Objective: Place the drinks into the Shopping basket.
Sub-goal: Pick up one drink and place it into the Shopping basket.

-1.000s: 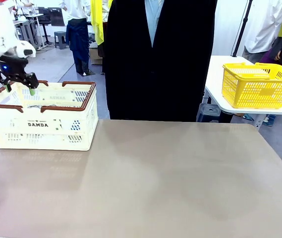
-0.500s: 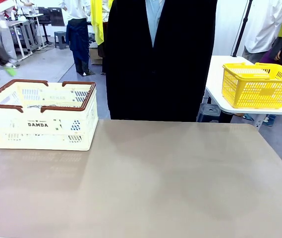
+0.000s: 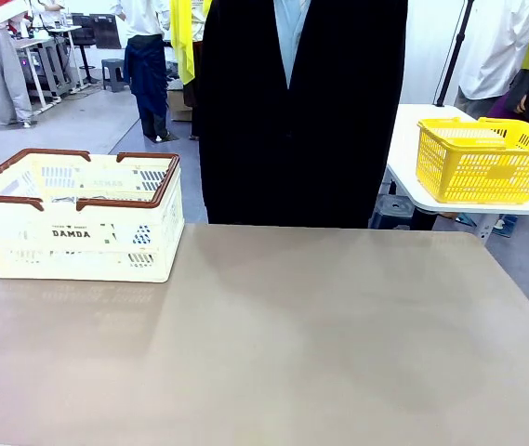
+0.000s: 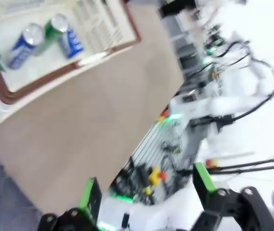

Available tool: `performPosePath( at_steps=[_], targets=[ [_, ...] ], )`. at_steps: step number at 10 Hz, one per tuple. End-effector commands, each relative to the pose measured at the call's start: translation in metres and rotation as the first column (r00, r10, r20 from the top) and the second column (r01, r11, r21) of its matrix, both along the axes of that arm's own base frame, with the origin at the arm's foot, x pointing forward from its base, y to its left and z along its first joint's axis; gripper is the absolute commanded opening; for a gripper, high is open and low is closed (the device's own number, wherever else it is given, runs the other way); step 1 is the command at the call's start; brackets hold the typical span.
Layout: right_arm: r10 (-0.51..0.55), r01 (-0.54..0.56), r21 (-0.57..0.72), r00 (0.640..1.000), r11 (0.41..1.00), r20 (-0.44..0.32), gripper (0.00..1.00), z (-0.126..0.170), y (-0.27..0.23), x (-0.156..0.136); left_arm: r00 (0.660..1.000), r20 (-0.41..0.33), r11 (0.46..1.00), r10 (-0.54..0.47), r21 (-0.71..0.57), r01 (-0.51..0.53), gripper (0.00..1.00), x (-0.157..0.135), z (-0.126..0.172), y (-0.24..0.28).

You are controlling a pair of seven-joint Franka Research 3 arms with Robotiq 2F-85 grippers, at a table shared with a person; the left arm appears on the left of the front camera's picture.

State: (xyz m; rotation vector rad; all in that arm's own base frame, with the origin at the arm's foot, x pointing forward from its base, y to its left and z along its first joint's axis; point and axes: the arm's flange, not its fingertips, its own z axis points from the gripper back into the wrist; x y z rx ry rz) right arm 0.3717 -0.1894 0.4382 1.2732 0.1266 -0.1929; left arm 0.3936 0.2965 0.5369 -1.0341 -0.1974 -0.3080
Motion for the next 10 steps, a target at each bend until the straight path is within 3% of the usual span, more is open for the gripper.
performPosePath(
  at_steps=[1,2,10],
  targets=[
    [0.01,-0.01,-0.005,1.0,1.0,-0.014,1.0,0.004,0.0,-0.002,0.988,0.121,0.994,-0.095,0.056,0.089,1.0,0.018,-0.038,0.014],
    [0.01,-0.01,-0.005,1.0,1.0,-0.014,1.0,0.004,0.0,-0.002,1.0,0.0,1.0,0.0,0.0,0.0,1.0,0.0,0.0,0.0],
    [0.01,-0.01,-0.005,1.0,1.0,-0.014,1.0,0.004,0.0,-0.002,1.0,0.0,1.0,0.0,0.0,0.0,1.0,0.0,0.0,0.0]
  ],
)
